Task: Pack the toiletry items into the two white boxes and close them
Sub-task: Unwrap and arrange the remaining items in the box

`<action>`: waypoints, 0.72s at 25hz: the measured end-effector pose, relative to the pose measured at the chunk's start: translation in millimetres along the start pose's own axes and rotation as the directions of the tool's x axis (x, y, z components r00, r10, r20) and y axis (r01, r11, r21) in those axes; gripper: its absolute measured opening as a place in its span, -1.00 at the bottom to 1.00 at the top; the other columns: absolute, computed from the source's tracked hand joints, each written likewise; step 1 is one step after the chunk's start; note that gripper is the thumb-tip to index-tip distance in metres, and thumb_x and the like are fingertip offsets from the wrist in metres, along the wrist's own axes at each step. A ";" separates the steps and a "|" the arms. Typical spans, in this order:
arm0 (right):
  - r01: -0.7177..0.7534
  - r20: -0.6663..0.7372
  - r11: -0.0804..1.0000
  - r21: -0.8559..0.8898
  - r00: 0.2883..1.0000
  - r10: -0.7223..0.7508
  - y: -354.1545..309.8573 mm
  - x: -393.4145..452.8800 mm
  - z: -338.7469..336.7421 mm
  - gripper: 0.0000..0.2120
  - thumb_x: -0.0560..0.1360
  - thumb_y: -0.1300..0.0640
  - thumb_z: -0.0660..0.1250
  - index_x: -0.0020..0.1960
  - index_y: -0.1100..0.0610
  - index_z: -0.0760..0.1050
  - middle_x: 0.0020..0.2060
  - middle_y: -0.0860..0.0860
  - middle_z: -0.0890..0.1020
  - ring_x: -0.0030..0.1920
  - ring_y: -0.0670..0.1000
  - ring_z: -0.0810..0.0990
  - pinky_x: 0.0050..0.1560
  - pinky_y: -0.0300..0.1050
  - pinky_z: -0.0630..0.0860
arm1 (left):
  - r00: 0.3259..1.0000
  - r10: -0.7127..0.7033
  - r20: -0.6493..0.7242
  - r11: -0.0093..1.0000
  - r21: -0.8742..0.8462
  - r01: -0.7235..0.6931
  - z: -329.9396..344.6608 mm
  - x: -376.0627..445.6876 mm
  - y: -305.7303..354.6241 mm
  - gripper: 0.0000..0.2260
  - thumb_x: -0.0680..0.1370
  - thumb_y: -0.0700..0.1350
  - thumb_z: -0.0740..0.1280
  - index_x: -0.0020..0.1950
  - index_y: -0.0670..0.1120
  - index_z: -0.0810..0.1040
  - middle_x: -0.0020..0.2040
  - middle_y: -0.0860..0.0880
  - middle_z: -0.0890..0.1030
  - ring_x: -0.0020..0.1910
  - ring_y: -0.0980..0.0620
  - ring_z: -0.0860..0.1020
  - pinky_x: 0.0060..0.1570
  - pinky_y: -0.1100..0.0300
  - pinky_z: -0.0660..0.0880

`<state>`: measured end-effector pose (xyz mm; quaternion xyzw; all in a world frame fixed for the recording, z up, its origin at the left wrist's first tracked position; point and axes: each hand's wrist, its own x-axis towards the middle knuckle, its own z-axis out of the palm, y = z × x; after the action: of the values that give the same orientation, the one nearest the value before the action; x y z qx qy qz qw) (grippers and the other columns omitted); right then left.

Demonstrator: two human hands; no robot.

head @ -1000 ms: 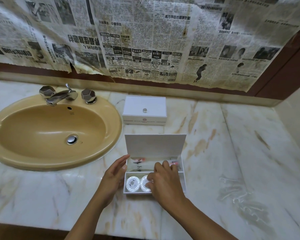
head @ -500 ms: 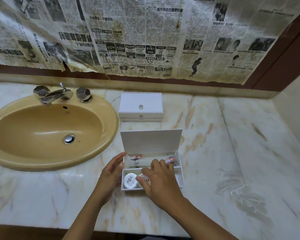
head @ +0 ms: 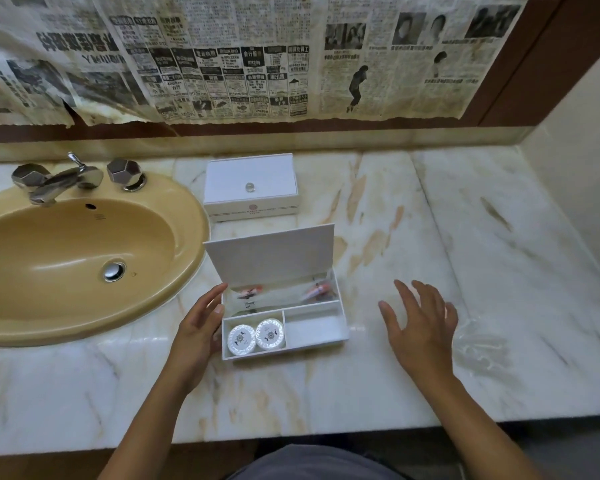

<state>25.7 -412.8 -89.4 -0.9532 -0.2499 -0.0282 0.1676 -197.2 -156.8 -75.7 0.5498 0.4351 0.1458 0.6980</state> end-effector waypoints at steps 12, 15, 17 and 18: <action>-0.238 0.212 0.963 -0.128 0.942 0.261 40.0 -14.3 14.8 -0.36 0.50 -0.32 -0.15 0.52 -0.11 0.03 0.54 0.06 -0.01 0.52 0.11 -0.14 0.42 0.31 -0.20 | 1.000 -0.006 -0.025 1.000 0.015 0.006 6.3 -4.2 2.7 -0.69 0.70 -0.10 0.19 0.36 0.19 0.54 0.33 -0.01 0.61 0.15 0.00 0.65 -0.10 0.25 0.61; -0.216 0.215 0.972 -0.094 0.949 0.231 28.0 -18.9 19.7 -0.36 0.51 -0.31 -0.16 0.52 -0.10 0.01 0.54 0.06 -0.05 0.52 0.11 -0.18 0.43 0.28 -0.22 | 0.999 -0.002 -0.032 1.000 0.024 0.002 6.2 -3.6 0.1 -0.69 0.70 -0.09 0.19 0.38 0.20 0.53 0.38 -0.03 0.57 0.21 -0.04 0.62 0.09 0.09 0.59; -0.180 0.231 0.980 -0.081 0.953 0.194 19.3 -20.7 23.2 -0.38 0.53 -0.31 -0.17 0.52 -0.10 0.00 0.54 0.06 -0.06 0.52 0.10 -0.20 0.43 0.27 -0.24 | 0.999 0.003 -0.032 1.000 0.028 -0.002 4.5 -2.1 -2.6 -0.69 0.70 -0.07 0.20 0.38 0.22 0.53 0.43 -0.04 0.52 0.28 -0.06 0.59 0.22 0.01 0.52; -0.159 0.243 0.985 -0.072 0.955 0.172 14.7 -21.6 25.4 -0.39 0.54 -0.32 -0.19 0.52 -0.10 0.00 0.54 0.06 -0.06 0.52 0.09 -0.20 0.43 0.26 -0.25 | 1.000 0.002 -0.031 1.000 0.025 -0.001 3.3 -0.9 -3.7 -0.69 0.69 -0.06 0.21 0.37 0.23 0.53 0.44 -0.04 0.51 0.31 -0.07 0.58 0.21 0.02 0.51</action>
<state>13.2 -426.5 -120.8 -0.9709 -0.1873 0.0989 0.1121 -196.2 -160.9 -78.5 0.5565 0.4471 0.1495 0.6842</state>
